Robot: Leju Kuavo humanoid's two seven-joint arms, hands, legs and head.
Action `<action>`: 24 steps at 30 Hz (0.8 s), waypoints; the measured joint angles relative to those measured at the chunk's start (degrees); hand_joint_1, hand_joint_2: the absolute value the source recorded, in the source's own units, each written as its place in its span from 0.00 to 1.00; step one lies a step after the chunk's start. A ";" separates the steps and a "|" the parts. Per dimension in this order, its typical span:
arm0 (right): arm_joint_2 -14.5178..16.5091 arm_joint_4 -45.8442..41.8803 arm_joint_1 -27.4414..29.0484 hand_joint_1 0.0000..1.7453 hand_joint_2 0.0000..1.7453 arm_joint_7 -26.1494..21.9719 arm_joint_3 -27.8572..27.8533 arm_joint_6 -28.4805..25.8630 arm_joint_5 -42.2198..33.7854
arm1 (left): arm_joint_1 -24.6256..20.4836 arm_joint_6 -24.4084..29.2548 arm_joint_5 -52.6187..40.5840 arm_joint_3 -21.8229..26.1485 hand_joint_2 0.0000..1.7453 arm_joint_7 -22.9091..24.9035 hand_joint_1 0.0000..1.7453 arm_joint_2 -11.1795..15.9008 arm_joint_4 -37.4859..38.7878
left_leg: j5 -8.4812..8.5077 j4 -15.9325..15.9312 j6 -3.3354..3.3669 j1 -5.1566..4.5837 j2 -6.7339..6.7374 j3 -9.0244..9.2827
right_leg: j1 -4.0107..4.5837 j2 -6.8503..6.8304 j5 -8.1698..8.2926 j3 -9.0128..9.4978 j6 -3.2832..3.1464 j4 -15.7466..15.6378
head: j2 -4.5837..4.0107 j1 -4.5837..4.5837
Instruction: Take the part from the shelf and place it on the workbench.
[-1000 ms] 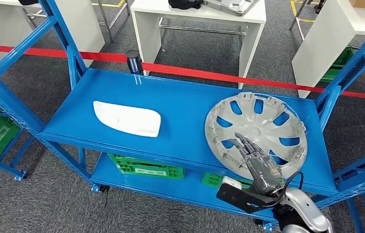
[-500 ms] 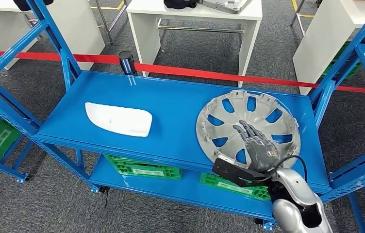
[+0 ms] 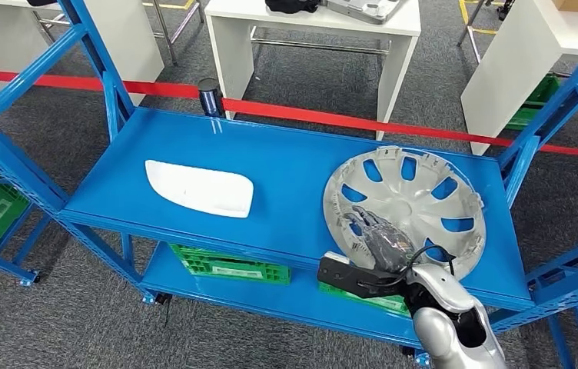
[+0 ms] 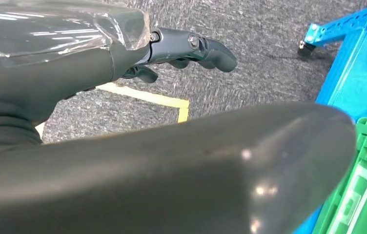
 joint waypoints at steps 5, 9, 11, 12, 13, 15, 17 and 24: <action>-0.55 2.03 -0.50 0.00 1.00 0.96 0.60 -0.59 1.25 | -0.32 0.21 -0.30 0.75 0.00 -0.45 0.00 0.14 1.53 | -0.16 0.33 -0.08 -0.29 -0.21 -0.04 | 0.01 -0.04 1.23 -0.59 1.10 0.26 | 0.00 -0.01; -0.68 2.89 -1.38 0.00 1.00 1.48 0.99 -2.24 3.44 | -0.56 0.00 -0.65 1.35 0.00 -0.73 0.00 0.15 2.02 | -0.84 1.43 -0.98 -0.73 -0.30 -0.51 | 0.38 -0.11 4.80 4.30 0.19 -9.73 | 0.00 -0.10; -0.68 3.13 -1.49 0.00 1.00 1.80 1.08 -2.82 4.40 | -0.56 -0.30 -0.76 1.61 0.00 -0.75 0.00 0.13 2.01 | -1.03 1.66 -1.40 -0.56 -0.30 -0.69 | 0.32 -0.08 5.02 4.39 -0.47 -9.83 | 0.00 -0.08; -0.67 3.22 -1.56 0.00 1.00 1.96 1.08 -2.94 4.78 | -0.56 -0.45 -0.83 1.76 0.00 -0.75 0.00 0.10 1.99 | -1.58 2.38 -1.73 -0.46 -0.28 -1.02 | 0.16 -0.07 5.09 4.47 -0.74 -9.90 | 0.00 -0.16; -0.64 3.28 -1.63 0.00 1.00 2.16 1.05 -3.00 5.18 | -0.56 -0.63 -0.98 1.91 0.00 -0.75 0.00 0.08 1.96 | -2.70 4.12 -2.11 -0.33 -0.27 -1.81 | -0.04 -0.06 5.15 4.54 -0.97 -9.97 | 0.00 -0.26; -0.51 3.47 -1.69 0.00 1.00 2.54 0.89 -3.02 5.99 | -0.61 -0.85 -1.30 2.18 0.00 -0.75 0.00 0.03 1.94 | -6.30 11.05 -2.87 0.01 -0.23 -4.99 | -0.18 -0.06 5.15 4.59 -1.23 -9.98 | 0.00 -0.47; -0.39 3.82 -1.68 0.00 1.00 2.81 0.74 -3.01 6.48 | -0.63 -0.93 -1.59 2.34 0.00 -0.75 0.00 0.01 1.95 | -8.71 17.97 -3.25 0.28 -0.18 -8.39 | -0.12 -0.06 5.12 4.58 -1.27 -9.96 | 0.00 -0.49; -0.12 4.40 -1.73 0.00 1.00 3.03 0.44 -2.59 7.28 | -0.84 -1.01 -1.92 2.87 0.00 -0.83 0.00 0.24 1.88 | -1.08 1.72 -1.07 -0.48 -0.03 -0.96 | 0.25 0.26 5.05 4.63 -0.84 -10.02 | 0.00 -0.46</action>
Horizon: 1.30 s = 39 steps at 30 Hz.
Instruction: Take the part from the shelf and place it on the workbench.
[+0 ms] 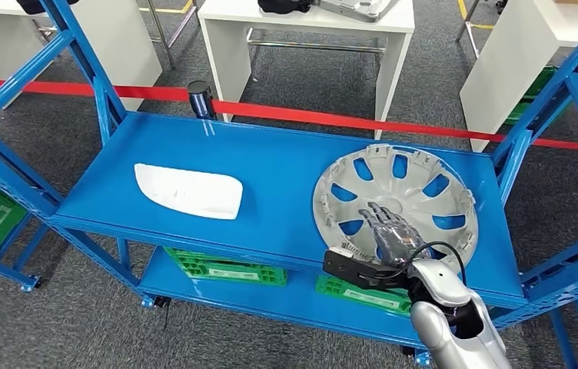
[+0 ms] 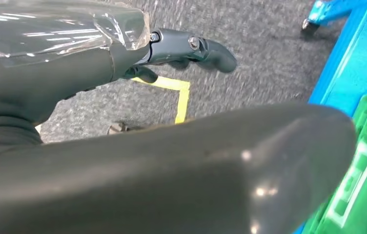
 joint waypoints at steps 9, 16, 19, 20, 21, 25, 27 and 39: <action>-1.62 4.79 0.24 0.92 1.00 1.12 -0.47 9.83 -0.18 | -0.67 1.85 -2.38 0.07 0.00 -1.96 0.00 1.64 2.96 | 1.25 -2.32 1.34 0.32 0.01 1.37 | -0.17 -0.19 -6.37 -8.04 0.93 16.12 | 0.00 0.20; -2.80 7.97 -1.67 0.90 1.00 0.92 -0.69 9.82 -0.82 | -0.94 2.09 -2.47 0.08 0.00 -2.73 0.00 2.85 5.42 | 0.29 -1.66 -0.29 0.18 -0.03 2.31 | -0.02 -0.41 -0.08 1.01 1.04 -1.01 | 0.00 0.11; -2.85 8.79 -2.18 0.89 1.00 0.86 -0.72 9.80 -0.86 | -1.00 2.09 -2.47 0.07 0.00 -2.82 0.00 3.15 5.87 | -0.85 -0.31 -1.26 0.57 -0.02 2.05 | -0.31 -0.41 0.28 1.47 -0.04 -1.29 | 0.00 0.06; -2.84 9.03 -2.32 0.88 1.00 0.84 -0.71 9.80 -0.87 | -1.02 2.09 -2.47 0.07 0.00 -2.84 0.00 3.26 6.02 | -2.37 1.89 -1.63 0.72 -0.01 1.19 | -0.51 -0.44 0.48 1.60 -0.31 -1.37 | 0.00 -0.04; -2.82 9.20 -2.41 0.86 1.00 0.82 -0.71 9.80 -0.89 | -1.03 2.09 -2.47 0.06 0.00 -2.85 0.00 3.38 6.15 | -4.40 5.15 -1.99 0.91 0.00 -0.14 | -0.58 -0.50 0.59 1.66 -0.47 -1.36 | 0.00 -0.16; -2.78 9.78 -2.57 0.84 1.00 0.95 -0.72 9.78 -0.86 | -0.94 2.07 -2.47 0.08 0.00 -2.94 0.00 3.62 6.57 | -8.48 14.99 -2.68 1.46 0.02 -4.09 | -0.63 -0.65 0.81 1.36 -0.49 -1.29 | 0.00 -0.30; -2.78 9.98 -2.60 0.88 1.00 1.22 -0.91 9.59 -0.74 | -0.90 1.98 -2.47 0.08 0.00 -3.24 0.00 3.73 6.67 | -5.06 8.43 -2.61 1.64 0.02 -0.45 | -0.70 -0.64 0.93 1.41 -0.26 -1.29 | 0.00 -0.30; -2.89 8.22 1.07 0.99 1.00 2.39 -5.11 7.87 2.04 | -0.85 0.29 -2.47 -1.77 1.00 -9.16 0.00 3.85 7.01 | -0.53 -1.90 1.22 0.44 0.02 3.71 | -0.58 -0.61 -6.12 -7.22 1.13 15.71 | 0.00 0.24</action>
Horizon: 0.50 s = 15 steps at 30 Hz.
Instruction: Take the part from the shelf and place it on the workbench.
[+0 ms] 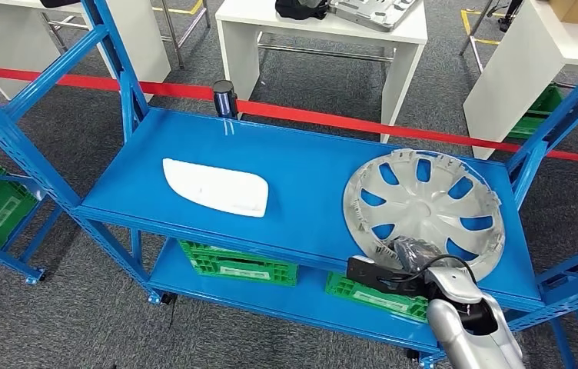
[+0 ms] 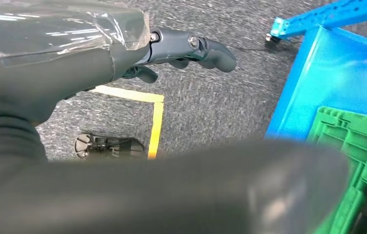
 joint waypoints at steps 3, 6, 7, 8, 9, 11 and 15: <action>0.14 -0.90 0.83 0.99 1.00 -0.45 -1.01 -0.14 0.49 | 0.18 0.15 0.01 -0.84 1.00 -1.08 0.00 -0.14 -0.08 | -0.11 0.02 0.10 -0.52 -0.12 0.26 | 0.27 -0.02 2.71 2.86 0.53 -5.46 | 0.00 0.02; 0.34 -1.74 1.12 0.99 1.00 -0.79 -1.45 -0.21 0.67 | 0.17 0.80 0.00 -1.44 1.00 -1.45 0.00 -0.36 -0.35 | -0.48 0.12 -0.22 -1.04 -0.16 0.50 | 0.94 0.05 6.31 8.00 -0.20 -16.30 | 0.00 -0.04; 0.45 -1.97 1.20 0.99 1.00 -0.84 -1.51 -0.23 0.67 | 0.16 0.89 0.00 -1.57 1.00 -1.49 0.00 -0.40 -0.44 | -0.62 0.15 -0.41 -1.11 -0.16 0.52 | 1.11 0.09 6.55 8.35 -0.48 -17.20 | 0.00 -0.07; 0.58 -2.18 1.29 0.99 1.00 -0.87 -1.56 -0.25 0.68 | 0.16 0.95 -0.01 -1.68 1.00 -1.51 0.00 -0.42 -0.55 | -0.72 0.17 -0.62 -1.11 -0.16 0.53 | 1.15 0.08 6.64 8.38 -0.63 -17.27 | 0.00 -0.08; 0.73 -2.36 1.37 0.99 1.00 -0.92 -1.58 -0.25 0.68 | 0.17 1.01 -0.01 -1.78 1.00 -1.51 0.00 -0.43 -0.69 | -0.85 0.31 -0.83 -1.01 -0.19 0.52 | 0.95 0.08 6.75 8.56 -0.84 -17.41 | 0.00 -0.04; 0.99 -2.67 1.53 0.99 1.00 -1.00 -1.64 -0.26 0.74 | 0.21 1.14 -0.01 -1.99 1.00 -1.52 0.00 -0.48 -0.95 | -2.45 2.50 -1.48 -0.78 -0.22 -0.33 | 0.48 0.05 7.00 9.00 -1.25 -17.74 | 0.00 -0.17; 1.36 -2.85 1.93 0.99 1.00 -1.32 -1.75 -0.48 0.97 | 0.33 1.61 -0.02 -2.15 1.00 -1.27 0.00 -0.55 -1.59 | -8.90 16.23 -3.00 0.45 -0.20 -6.81 | 0.16 0.00 7.10 9.19 -1.37 -17.80 | 0.00 -0.28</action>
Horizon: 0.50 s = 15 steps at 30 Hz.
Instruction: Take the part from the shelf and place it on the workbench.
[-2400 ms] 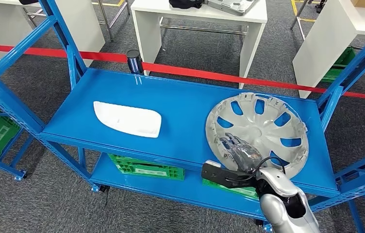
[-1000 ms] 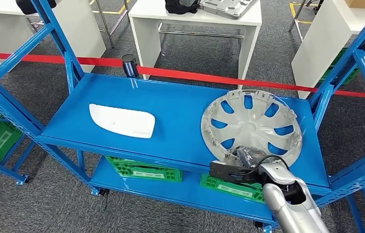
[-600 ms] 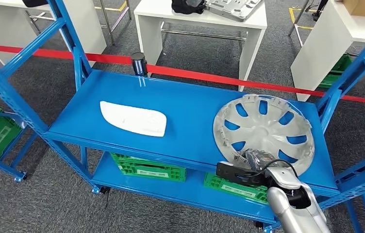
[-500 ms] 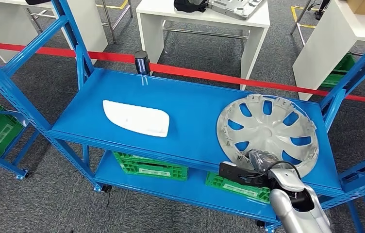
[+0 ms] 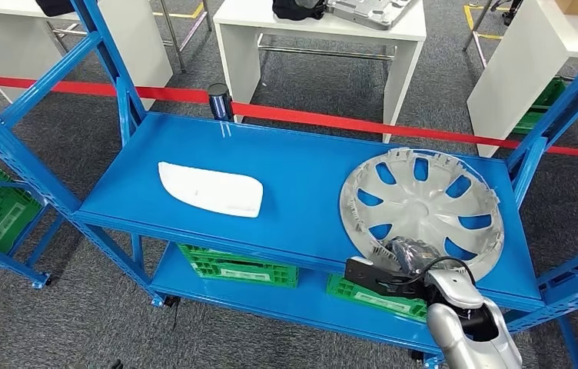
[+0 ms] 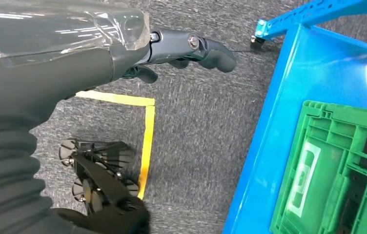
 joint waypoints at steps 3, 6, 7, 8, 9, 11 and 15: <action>0.26 -0.34 0.56 0.99 1.00 -0.71 -0.51 -1.18 -0.71 | 0.31 -0.82 0.11 0.02 1.00 0.23 0.00 -0.23 -1.11 | 3.52 -3.38 -0.89 0.99 0.11 1.23 | -0.40 0.02 -0.10 0.12 0.32 0.11 | 0.00 -0.01; 0.70 -1.88 2.14 0.99 1.00 -2.72 -2.18 -4.05 -4.98 | 0.57 -2.75 0.67 0.38 1.00 0.29 0.00 -0.81 -2.31 | 7.97 -14.03 -1.29 1.59 -0.18 6.04 | -0.33 0.08 -0.32 -0.07 1.49 0.53 | 0.00 0.08; 0.91 -2.72 3.01 0.99 1.00 -3.91 -2.86 -5.33 -7.40 | 0.67 -3.42 0.91 0.66 1.00 0.35 0.00 -1.10 -2.73 | 8.13 -15.01 -1.03 1.51 -0.32 6.31 | -0.21 0.14 -0.29 -0.27 1.91 0.60 | 0.00 0.19; 1.19 -3.78 4.06 0.99 1.00 -5.50 -3.49 -6.83 -10.23 | 0.77 -4.05 1.16 1.04 1.00 0.48 0.00 -1.43 -3.30 | 8.10 -14.93 -0.53 1.25 -0.43 6.05 | -0.22 0.22 -0.17 -0.43 2.31 0.55 | 0.00 0.31; 1.51 -5.05 5.19 0.99 1.00 -7.46 -3.97 -8.55 -13.20 | 0.84 -4.64 1.43 1.49 1.00 0.67 0.00 -1.84 -4.04 | 8.24 -14.98 0.03 1.18 -0.37 5.87 | -0.31 0.28 -0.07 -0.60 2.69 0.48 | 0.00 0.42; 2.16 -8.20 7.43 0.99 1.00 -11.99 -4.63 -12.30 -19.19 | 0.86 -5.77 1.91 2.49 1.00 1.29 0.00 -2.98 -6.10 | 8.63 -15.28 1.09 1.11 -0.25 5.72 | -0.56 0.27 -0.99 -1.70 2.93 2.05 | 0.00 0.55; 3.40 -15.78 10.39 0.99 1.00 -18.16 -5.18 -18.23 -27.81 | 0.91 -7.20 2.67 4.50 1.00 2.61 0.00 -5.08 -9.85 | 8.87 -15.43 2.26 0.48 -0.15 5.33 | -0.57 0.19 -7.43 -9.01 1.85 17.17 | 0.00 0.73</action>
